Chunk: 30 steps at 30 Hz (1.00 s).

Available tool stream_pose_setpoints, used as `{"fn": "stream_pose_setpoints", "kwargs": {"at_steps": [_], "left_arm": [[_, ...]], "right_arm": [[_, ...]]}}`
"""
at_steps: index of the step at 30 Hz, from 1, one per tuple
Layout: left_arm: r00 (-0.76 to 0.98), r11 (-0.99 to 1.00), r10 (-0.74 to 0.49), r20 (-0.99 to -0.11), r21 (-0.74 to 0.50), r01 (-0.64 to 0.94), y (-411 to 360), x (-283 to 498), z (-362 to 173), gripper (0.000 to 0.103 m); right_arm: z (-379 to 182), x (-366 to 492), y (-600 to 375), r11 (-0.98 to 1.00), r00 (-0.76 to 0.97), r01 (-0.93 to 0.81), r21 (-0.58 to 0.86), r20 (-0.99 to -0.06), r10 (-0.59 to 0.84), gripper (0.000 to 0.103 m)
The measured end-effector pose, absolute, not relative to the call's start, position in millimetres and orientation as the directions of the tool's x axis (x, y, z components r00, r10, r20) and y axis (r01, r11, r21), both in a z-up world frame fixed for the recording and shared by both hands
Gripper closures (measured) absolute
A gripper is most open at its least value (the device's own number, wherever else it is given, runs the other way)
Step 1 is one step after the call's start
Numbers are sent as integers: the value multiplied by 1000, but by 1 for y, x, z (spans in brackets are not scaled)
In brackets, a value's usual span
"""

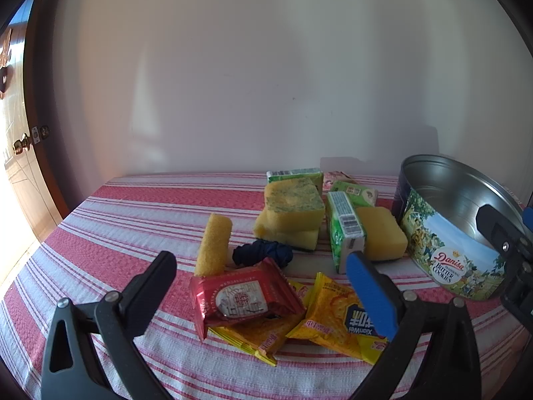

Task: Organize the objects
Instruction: 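Move both tools toward the snack packets beside the tin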

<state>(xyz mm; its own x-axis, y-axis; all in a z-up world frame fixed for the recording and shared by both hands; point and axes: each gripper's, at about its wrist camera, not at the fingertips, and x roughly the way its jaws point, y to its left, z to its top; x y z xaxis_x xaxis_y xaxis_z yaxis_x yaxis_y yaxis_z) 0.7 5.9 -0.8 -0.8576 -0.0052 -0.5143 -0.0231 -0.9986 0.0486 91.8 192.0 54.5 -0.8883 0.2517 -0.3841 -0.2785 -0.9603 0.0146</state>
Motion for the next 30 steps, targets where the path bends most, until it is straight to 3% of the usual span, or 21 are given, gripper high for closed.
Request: {"fn": "stream_pose_setpoints", "kwargs": {"at_steps": [30], "left_arm": [[-837,-998,-9,-547,58,-27,2,-2,-5,0]], "right_arm": [[54,92,186,-964,-889,-266,5,-387,243,1]]}}
